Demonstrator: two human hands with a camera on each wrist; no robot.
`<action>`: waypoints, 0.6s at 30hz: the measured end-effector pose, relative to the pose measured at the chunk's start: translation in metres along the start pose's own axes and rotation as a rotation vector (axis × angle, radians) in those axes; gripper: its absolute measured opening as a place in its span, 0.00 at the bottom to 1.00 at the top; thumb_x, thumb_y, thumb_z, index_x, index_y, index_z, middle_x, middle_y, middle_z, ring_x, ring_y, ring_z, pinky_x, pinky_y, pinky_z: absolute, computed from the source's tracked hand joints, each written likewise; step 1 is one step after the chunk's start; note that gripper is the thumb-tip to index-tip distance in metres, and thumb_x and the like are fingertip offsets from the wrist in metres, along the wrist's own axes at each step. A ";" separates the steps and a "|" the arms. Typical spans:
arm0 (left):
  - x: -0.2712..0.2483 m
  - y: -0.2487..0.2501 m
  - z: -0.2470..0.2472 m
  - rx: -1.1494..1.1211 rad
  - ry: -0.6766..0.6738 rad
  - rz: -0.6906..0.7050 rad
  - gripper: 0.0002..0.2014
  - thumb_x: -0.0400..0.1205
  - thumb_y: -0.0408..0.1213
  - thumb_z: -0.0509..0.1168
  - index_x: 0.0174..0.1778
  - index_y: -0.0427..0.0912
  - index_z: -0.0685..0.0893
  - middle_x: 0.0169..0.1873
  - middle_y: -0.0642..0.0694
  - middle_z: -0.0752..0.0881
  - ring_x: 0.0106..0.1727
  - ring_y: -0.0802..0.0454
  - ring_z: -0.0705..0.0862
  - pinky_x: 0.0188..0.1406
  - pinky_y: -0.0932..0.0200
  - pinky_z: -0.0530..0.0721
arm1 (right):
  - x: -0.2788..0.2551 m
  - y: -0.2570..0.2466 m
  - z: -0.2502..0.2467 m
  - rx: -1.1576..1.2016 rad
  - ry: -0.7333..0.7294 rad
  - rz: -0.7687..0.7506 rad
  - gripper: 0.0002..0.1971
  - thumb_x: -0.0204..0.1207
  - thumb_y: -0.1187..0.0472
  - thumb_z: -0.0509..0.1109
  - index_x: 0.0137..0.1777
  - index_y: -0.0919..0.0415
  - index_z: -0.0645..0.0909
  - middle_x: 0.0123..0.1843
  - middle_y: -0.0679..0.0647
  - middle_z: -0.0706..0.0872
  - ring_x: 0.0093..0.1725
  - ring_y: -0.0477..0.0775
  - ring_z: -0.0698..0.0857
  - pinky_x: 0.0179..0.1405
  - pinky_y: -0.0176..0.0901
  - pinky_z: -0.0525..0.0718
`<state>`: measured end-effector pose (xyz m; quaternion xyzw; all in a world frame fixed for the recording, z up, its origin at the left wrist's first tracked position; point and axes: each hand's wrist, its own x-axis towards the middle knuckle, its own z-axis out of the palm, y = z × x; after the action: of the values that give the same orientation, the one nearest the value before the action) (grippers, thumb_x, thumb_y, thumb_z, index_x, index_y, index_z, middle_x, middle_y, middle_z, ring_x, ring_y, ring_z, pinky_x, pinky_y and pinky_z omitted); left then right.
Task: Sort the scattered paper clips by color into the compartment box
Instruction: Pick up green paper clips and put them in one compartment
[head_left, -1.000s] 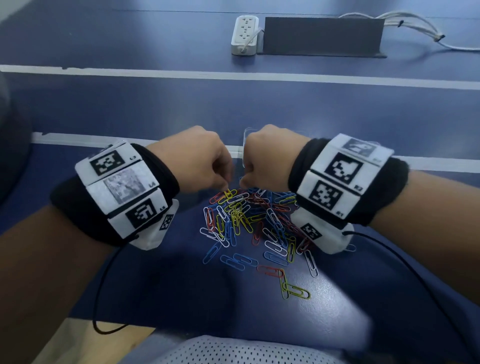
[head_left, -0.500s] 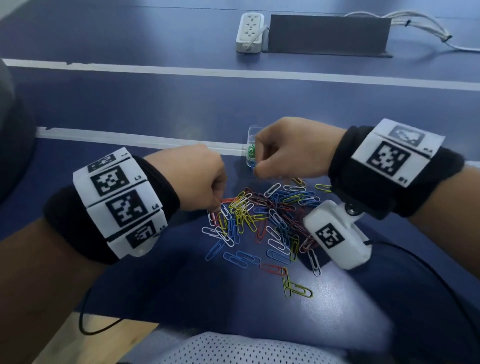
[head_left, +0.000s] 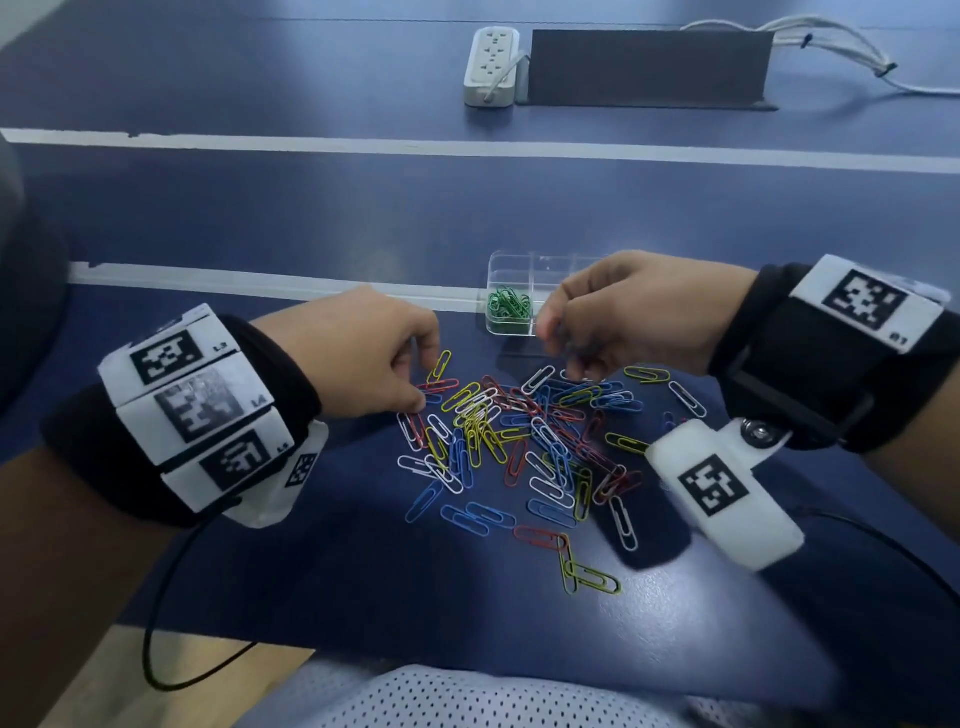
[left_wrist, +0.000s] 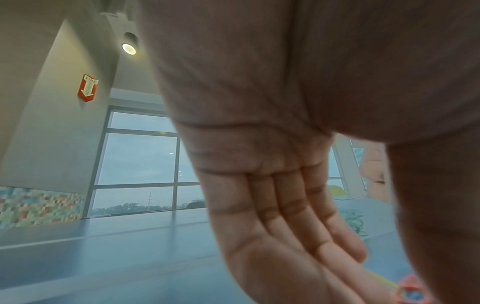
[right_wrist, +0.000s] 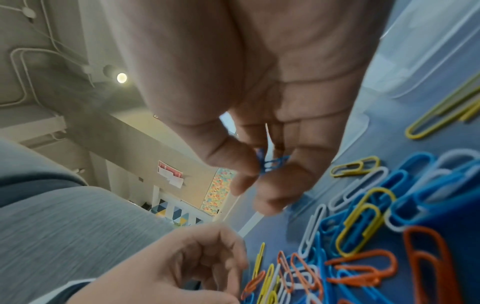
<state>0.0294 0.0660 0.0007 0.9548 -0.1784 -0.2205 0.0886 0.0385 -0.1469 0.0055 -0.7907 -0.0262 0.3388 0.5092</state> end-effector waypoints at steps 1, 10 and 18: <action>0.000 0.000 0.000 0.015 0.001 -0.008 0.09 0.71 0.44 0.73 0.39 0.53 0.79 0.28 0.57 0.85 0.34 0.63 0.80 0.42 0.58 0.80 | -0.001 0.000 -0.001 -0.011 0.028 0.003 0.14 0.75 0.76 0.55 0.35 0.62 0.77 0.32 0.57 0.78 0.25 0.53 0.77 0.22 0.37 0.76; 0.006 0.002 0.001 0.128 0.008 -0.030 0.06 0.71 0.46 0.73 0.35 0.50 0.85 0.28 0.57 0.84 0.32 0.61 0.78 0.35 0.62 0.76 | -0.013 0.003 -0.002 -1.016 0.134 -0.075 0.06 0.71 0.47 0.71 0.40 0.47 0.83 0.27 0.43 0.76 0.30 0.43 0.75 0.29 0.36 0.70; 0.001 -0.002 0.004 0.017 -0.014 0.005 0.07 0.71 0.35 0.68 0.33 0.52 0.80 0.26 0.55 0.85 0.28 0.64 0.80 0.32 0.66 0.76 | -0.011 0.005 0.003 -1.004 0.076 -0.118 0.03 0.70 0.57 0.69 0.36 0.49 0.83 0.24 0.43 0.76 0.27 0.39 0.73 0.28 0.30 0.71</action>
<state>0.0286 0.0670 -0.0034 0.9535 -0.1833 -0.2253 0.0800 0.0263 -0.1513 0.0062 -0.9469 -0.2121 0.2261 0.0852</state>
